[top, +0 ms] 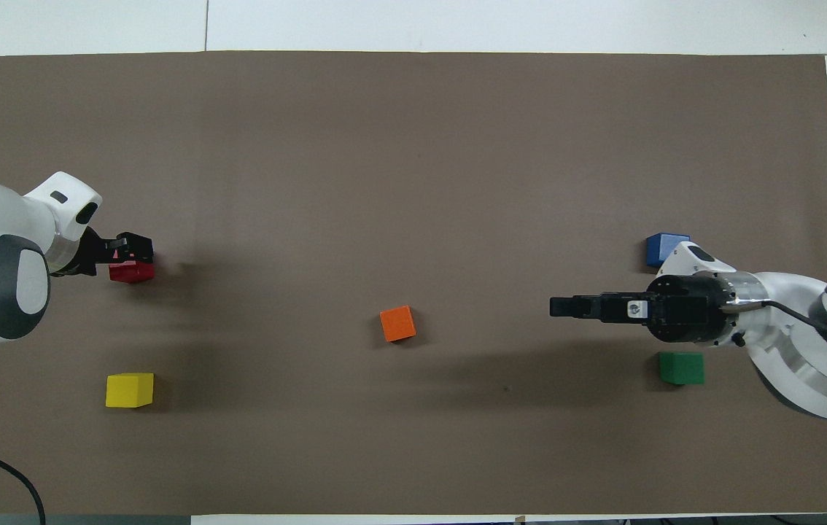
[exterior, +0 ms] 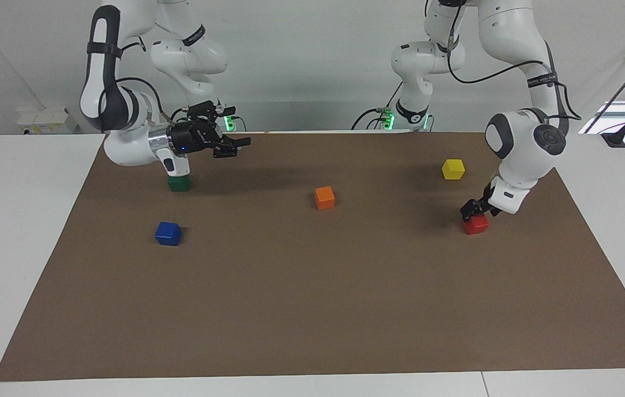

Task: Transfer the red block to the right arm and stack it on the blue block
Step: 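Grasp the red block with the left gripper while the right gripper advances, then lift the red block with the left gripper toward the right gripper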

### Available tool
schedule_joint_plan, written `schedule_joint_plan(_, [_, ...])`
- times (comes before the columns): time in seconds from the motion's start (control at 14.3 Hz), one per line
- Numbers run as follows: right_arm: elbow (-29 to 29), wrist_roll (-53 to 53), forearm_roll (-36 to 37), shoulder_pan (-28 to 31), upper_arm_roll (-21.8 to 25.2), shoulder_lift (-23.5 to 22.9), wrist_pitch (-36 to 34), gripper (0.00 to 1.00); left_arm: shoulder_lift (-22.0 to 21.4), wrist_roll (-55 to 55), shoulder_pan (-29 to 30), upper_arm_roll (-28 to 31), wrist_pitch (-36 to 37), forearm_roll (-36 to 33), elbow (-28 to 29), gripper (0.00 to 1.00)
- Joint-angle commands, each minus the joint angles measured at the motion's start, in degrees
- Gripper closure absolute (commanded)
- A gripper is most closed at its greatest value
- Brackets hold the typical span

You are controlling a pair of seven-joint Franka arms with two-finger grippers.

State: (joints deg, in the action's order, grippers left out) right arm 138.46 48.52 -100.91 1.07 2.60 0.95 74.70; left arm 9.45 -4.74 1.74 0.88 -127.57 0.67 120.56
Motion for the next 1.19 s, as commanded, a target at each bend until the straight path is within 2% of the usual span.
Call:
schedule_joint_plan(0.0, [0.32,4.47,-4.98,-2.73,0.12,-5.16,-4.03,0.0,1.01,-0.01,-0.59,0.44,-0.75,0.3,-0.86,0.02])
schedule_joint_plan(0.14, [0.32,4.65,-9.98,-5.35,0.03,-6.48,-6.22,0.0,1.1,0.08,-0.42,0.44,-1.28,0.29,-0.59,0.13])
schedule_joint_plan(0.28, [0.32,5.27,-13.94,-7.56,-0.05,-7.8,-6.58,0.0,1.1,0.17,-0.42,0.35,-1.46,0.29,-0.33,0.43])
schedule_joint_plan(0.42, [0.23,5.27,-16.59,-9.85,-0.05,-7.98,-6.5,0.0,1.01,-0.09,-0.51,0.35,-2.51,0.38,0.2,0.83])
schedule_joint_plan(0.49, [0.23,5.18,-16.68,-10.29,-0.05,-7.98,-6.23,0.0,1.01,-0.09,-0.51,0.35,-2.6,0.38,0.2,0.94])
schedule_joint_plan(0.56, [0.23,5.01,-17.03,-10.55,-0.05,-7.98,-6.06,0.0,1.01,-0.27,-0.51,0.35,-2.43,0.38,-0.15,1.0])
schedule_joint_plan(0.7, [0.15,4.83,-17.12,-10.64,-0.23,-7.98,-5.88,0.0,1.01,-0.53,-0.51,0.35,-1.38,0.73,-1.55,1.0])
schedule_joint_plan(0.91, [-0.12,4.83,-18.09,-11.78,-0.32,-8.07,-5.09,0.0,1.01,-2.89,-0.68,0.35,10.01,4.93,-10.4,1.0])
schedule_joint_plan(1.12, [-0.29,4.83,-20.37,-13.63,-0.32,-8.16,-3.6,0.0,0.92,-15.43,-1.03,-0.27,16.89,9.51,-16.92,1.0])
